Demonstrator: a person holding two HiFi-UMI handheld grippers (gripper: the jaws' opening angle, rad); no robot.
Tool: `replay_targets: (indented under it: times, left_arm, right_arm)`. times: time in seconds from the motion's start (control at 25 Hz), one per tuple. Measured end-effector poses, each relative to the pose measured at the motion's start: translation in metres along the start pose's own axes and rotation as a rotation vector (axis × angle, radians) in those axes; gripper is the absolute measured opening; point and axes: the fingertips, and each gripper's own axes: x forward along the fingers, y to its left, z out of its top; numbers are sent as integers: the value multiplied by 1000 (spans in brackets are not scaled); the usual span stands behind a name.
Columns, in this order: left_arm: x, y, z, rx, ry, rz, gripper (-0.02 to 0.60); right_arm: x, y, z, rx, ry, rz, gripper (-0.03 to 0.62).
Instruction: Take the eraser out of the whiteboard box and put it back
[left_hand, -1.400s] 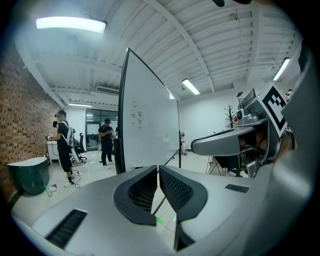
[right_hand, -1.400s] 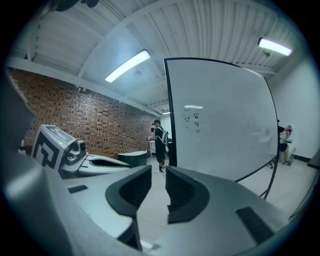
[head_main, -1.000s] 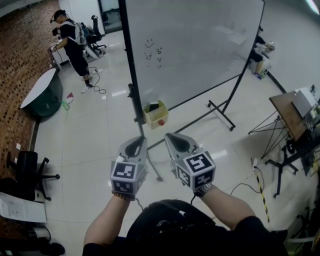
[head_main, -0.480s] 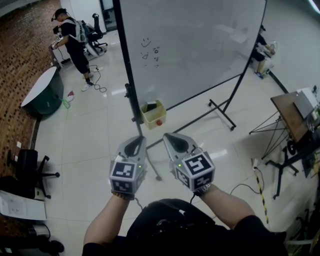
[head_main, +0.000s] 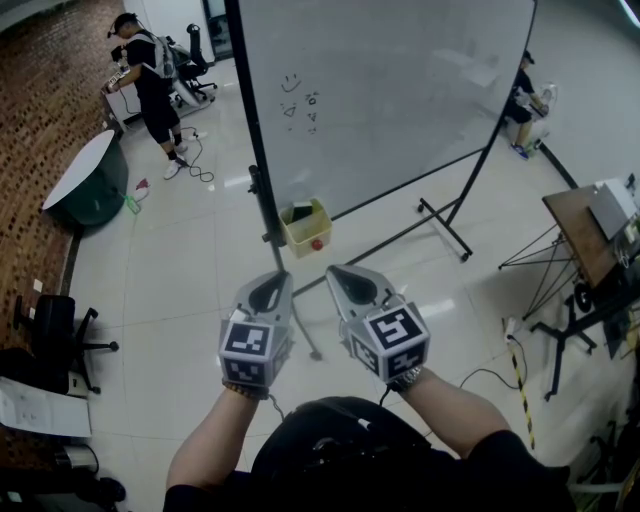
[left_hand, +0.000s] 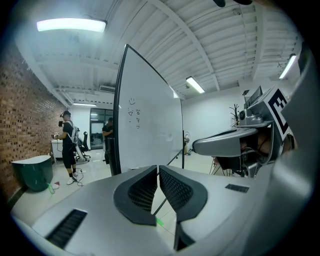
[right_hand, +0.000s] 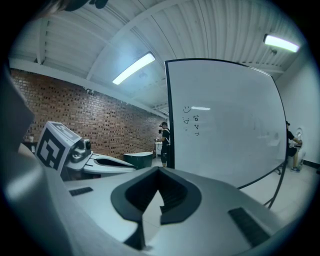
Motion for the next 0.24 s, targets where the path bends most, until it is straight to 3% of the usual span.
replay_targets:
  times: [0.24]
  left_arm:
    - [1,0,-1,6,-2,3,14]
  right_arm:
    - [-2,-1,2,-4,2,-4,21]
